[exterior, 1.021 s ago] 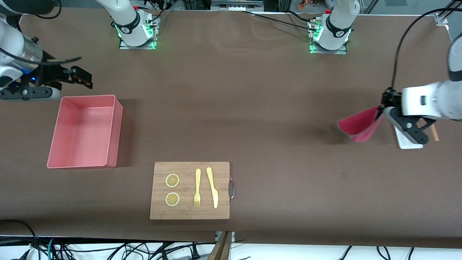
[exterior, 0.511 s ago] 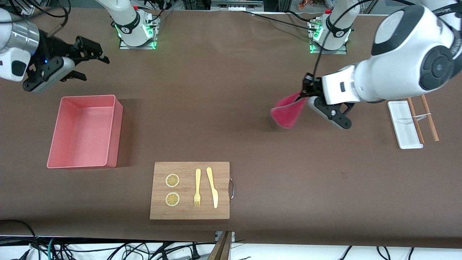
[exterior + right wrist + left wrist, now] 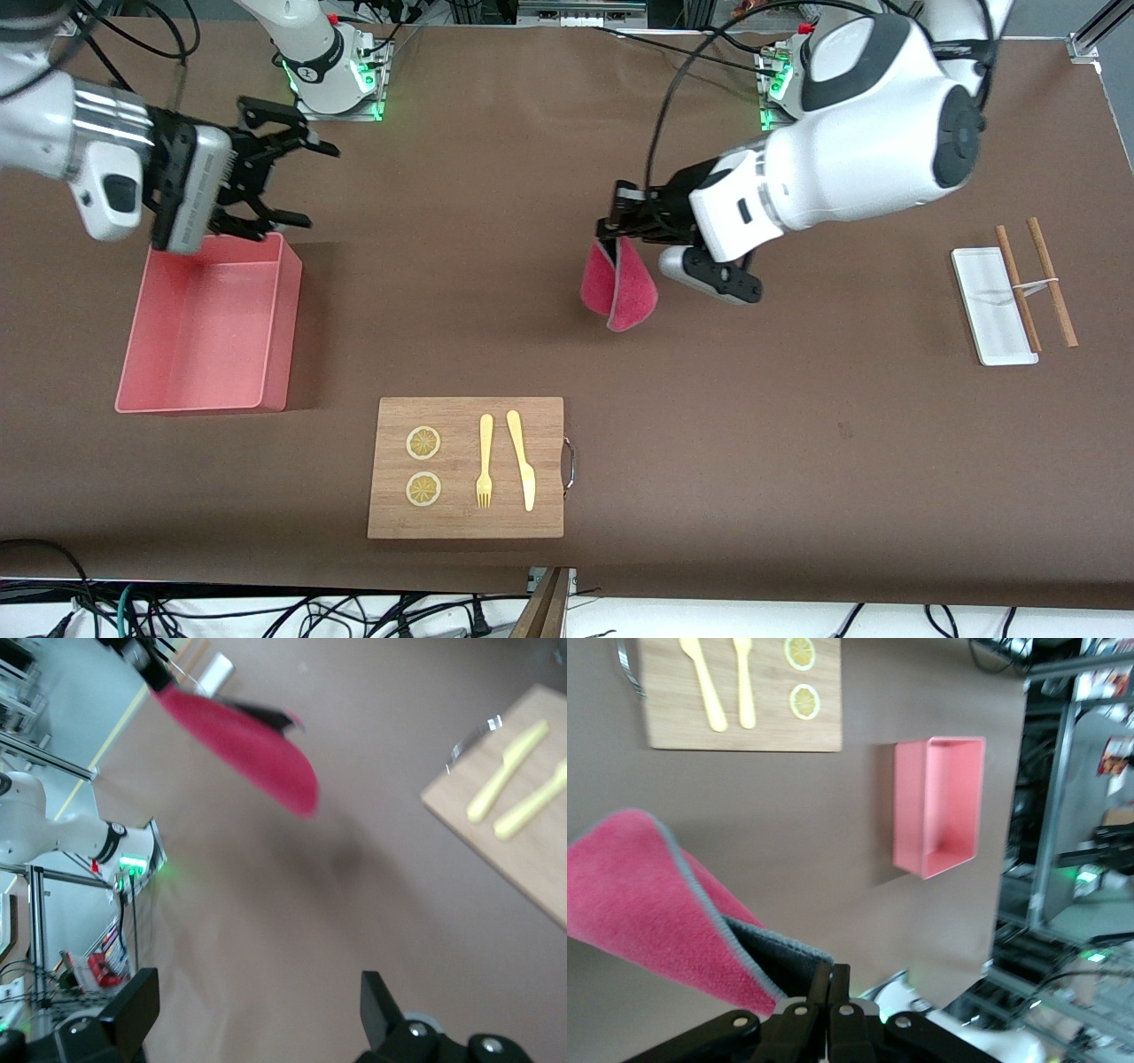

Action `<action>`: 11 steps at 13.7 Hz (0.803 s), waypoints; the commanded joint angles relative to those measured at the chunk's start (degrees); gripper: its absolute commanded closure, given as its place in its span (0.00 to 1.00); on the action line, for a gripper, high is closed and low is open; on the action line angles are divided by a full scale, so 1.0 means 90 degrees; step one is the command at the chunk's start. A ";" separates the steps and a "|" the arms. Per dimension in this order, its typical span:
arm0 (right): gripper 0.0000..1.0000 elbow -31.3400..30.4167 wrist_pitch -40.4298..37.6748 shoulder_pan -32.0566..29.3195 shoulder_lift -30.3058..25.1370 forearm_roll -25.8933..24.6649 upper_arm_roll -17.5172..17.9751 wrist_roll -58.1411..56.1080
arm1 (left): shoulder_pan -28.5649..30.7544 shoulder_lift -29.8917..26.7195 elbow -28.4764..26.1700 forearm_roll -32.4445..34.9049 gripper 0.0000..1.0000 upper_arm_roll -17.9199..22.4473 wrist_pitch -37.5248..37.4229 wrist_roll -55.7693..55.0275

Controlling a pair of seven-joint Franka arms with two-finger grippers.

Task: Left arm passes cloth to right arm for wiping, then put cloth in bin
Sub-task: 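Carry the cloth with the left gripper while the right gripper approaches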

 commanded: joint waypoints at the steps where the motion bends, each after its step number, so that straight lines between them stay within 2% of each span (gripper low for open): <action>1: 0.00 -0.0541 0.0971 -0.0017 0.0097 0.0602 0.0340 -0.1050 | -0.0389 0.0239 0.0002 -0.0454 1.00 0.0064 0.0664 -0.0414; 4: 0.00 -0.0892 0.1588 -0.0036 0.0380 0.1178 0.0643 -0.1675 | -0.0594 0.0357 -0.0008 -0.0797 1.00 0.0064 0.1377 -0.0532; 6: 0.00 -0.1497 0.2338 -0.0027 0.0381 0.1763 0.0906 -0.2668 | -0.0955 0.0502 -0.0086 -0.0798 1.00 0.0073 0.1778 -0.0677; 8: 0.00 -0.2024 0.2857 -0.0017 0.0449 0.2592 0.1054 -0.3831 | -0.1297 0.0572 -0.0387 -0.0739 1.00 0.0083 0.2372 -0.0776; 11: 0.00 -0.2816 0.3298 -0.0017 0.0508 0.3278 0.1240 -0.5053 | -0.1493 0.0591 -0.0477 -0.0729 1.00 0.0083 0.2746 -0.0767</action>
